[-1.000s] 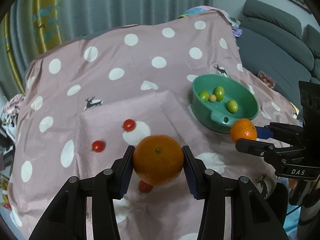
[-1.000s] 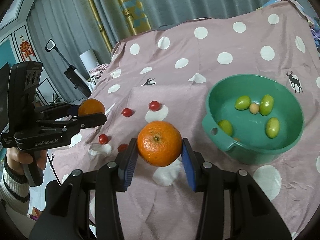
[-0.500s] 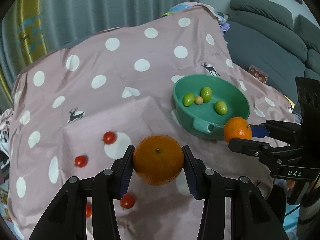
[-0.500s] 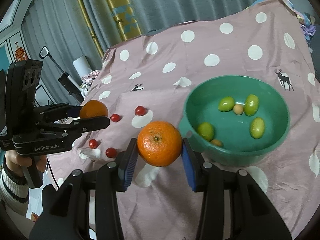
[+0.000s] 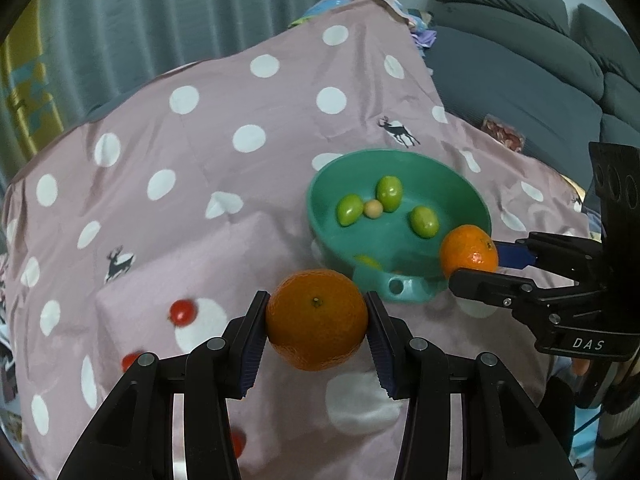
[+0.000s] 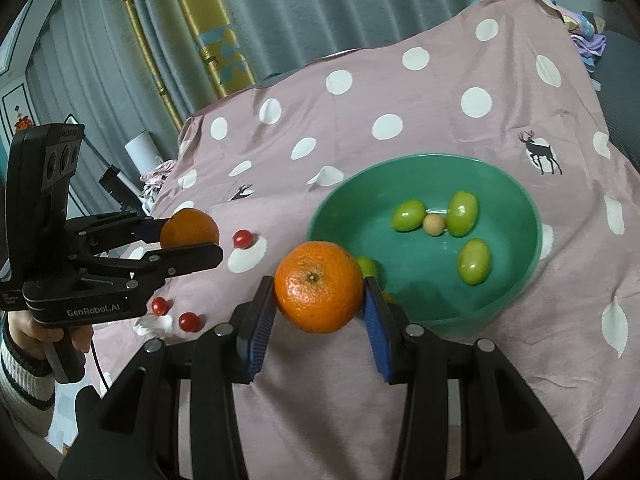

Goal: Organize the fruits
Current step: 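Carry the oranges in both tools toward the green basin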

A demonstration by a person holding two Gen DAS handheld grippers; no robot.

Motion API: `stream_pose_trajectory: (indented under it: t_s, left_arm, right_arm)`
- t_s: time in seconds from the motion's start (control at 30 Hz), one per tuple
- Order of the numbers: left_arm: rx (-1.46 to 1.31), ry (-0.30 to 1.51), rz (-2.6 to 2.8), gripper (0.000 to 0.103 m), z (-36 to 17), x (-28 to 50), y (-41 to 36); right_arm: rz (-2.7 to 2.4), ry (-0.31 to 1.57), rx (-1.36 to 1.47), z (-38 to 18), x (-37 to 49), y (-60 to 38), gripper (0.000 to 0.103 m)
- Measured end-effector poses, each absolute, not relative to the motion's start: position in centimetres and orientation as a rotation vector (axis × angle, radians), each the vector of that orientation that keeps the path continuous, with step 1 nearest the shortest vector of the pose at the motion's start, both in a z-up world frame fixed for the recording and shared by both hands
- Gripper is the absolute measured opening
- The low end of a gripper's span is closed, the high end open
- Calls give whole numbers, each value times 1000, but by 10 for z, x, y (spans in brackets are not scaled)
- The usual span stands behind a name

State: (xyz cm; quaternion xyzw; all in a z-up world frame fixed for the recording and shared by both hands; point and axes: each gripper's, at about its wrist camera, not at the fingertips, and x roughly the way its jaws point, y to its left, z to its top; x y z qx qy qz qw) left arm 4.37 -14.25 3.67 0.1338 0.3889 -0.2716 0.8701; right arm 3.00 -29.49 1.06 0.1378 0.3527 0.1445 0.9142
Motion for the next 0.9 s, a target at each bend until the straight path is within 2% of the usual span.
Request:
stream_pose_trajectory:
  t_s: [0.9]
  left_arm:
    - [318,844,-666,47,14,91,-215]
  right_arm:
    - [200,759,300,-10,51,-334,44]
